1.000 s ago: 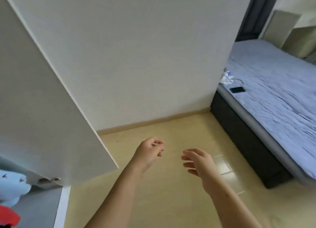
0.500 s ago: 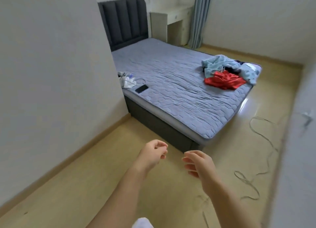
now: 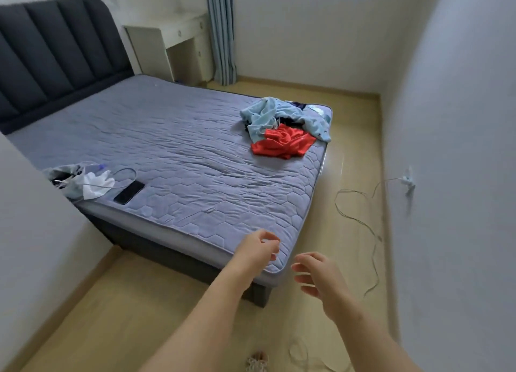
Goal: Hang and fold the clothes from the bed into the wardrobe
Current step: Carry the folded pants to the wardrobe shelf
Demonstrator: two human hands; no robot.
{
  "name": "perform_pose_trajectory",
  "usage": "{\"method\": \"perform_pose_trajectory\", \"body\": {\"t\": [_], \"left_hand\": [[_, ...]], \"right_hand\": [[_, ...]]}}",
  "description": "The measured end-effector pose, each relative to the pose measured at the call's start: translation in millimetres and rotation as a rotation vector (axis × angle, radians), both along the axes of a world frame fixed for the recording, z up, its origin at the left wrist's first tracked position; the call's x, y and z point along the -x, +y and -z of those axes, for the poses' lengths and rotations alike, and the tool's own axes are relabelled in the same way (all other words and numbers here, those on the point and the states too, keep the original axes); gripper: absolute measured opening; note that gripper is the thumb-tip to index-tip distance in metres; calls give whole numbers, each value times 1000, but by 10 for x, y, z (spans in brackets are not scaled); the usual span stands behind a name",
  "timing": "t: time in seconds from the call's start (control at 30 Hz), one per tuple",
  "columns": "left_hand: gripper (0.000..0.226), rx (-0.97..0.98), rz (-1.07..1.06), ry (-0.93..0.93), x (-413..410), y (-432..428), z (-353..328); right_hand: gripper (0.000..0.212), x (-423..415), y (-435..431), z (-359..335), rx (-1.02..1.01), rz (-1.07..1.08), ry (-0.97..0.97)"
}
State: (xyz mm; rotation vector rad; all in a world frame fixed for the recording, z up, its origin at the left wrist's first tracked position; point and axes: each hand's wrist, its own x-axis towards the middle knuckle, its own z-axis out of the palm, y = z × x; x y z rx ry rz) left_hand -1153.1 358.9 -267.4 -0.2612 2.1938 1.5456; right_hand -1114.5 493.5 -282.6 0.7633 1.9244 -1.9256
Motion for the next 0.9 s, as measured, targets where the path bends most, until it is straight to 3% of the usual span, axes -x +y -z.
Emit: {"method": "perform_pose_trajectory", "body": {"t": [0.33, 0.73, 0.9], "left_hand": [[12, -4, 110, -51, 1650, 902, 56], [12, 9, -65, -92, 3703, 2584, 148], [13, -5, -112, -120, 4208, 2988, 134]], "right_hand": [[12, 1470, 859, 16, 68, 243, -50], [12, 3584, 2770, 103, 44, 130, -64], [12, 4199, 3172, 139, 50, 90, -111]]}}
